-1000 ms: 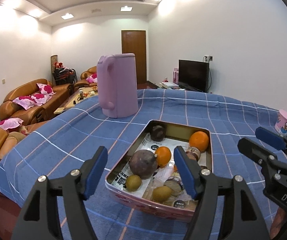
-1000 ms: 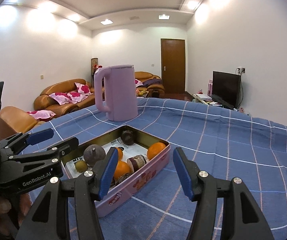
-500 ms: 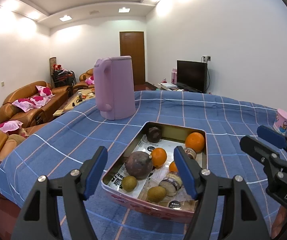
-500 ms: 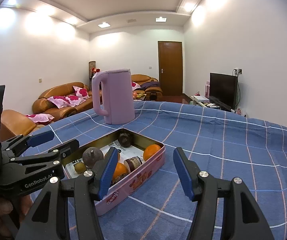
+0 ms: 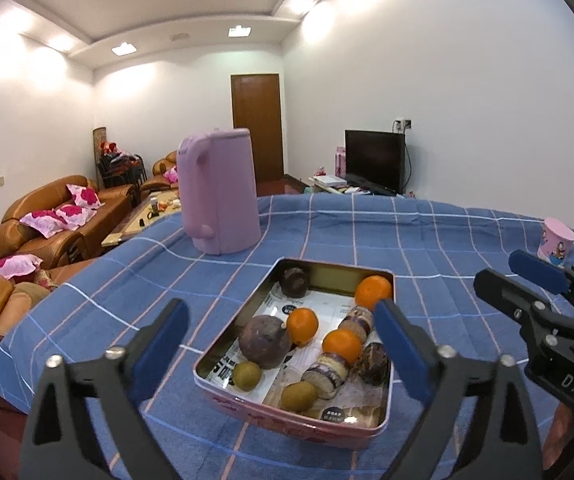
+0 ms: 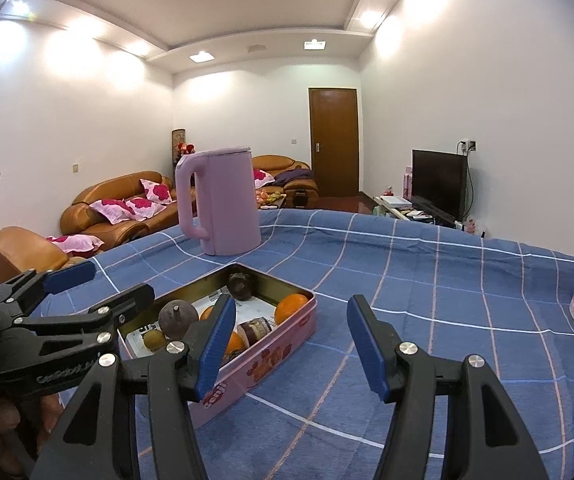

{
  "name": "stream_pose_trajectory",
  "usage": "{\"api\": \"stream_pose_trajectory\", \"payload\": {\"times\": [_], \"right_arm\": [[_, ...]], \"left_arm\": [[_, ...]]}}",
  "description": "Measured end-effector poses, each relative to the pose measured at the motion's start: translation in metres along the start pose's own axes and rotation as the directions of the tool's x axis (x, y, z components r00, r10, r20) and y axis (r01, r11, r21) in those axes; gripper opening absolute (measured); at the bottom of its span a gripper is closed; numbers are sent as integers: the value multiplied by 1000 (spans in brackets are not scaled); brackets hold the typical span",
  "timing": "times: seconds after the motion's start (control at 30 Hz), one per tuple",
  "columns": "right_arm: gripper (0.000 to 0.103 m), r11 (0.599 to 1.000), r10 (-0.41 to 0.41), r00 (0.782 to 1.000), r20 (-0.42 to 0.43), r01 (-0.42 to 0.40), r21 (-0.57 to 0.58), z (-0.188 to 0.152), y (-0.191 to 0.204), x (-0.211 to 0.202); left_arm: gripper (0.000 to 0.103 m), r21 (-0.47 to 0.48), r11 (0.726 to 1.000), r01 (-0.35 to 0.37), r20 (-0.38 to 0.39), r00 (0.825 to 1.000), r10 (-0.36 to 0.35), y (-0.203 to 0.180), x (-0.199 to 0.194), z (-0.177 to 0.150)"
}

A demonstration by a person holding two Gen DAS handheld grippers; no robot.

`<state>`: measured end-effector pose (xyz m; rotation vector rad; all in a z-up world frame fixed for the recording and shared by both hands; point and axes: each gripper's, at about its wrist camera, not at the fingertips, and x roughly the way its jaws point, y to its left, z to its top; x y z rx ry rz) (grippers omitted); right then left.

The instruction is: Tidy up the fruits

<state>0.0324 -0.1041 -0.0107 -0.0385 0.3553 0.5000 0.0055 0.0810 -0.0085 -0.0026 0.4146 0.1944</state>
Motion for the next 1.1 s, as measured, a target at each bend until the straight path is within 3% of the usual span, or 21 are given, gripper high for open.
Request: {"api": "stream_pose_trajectory", "payload": {"times": [0.47, 1.1], "right_arm": [[60, 999, -32, 999, 35, 32, 2, 2, -9, -14], [61, 997, -74, 997, 10, 74, -4, -4, -23, -19]], "left_arm": [[103, -5, 1000, 29, 51, 998, -29, -4, -18, 12], [103, 12, 999, 35, 33, 999, -36, -12, -16, 7]]}}
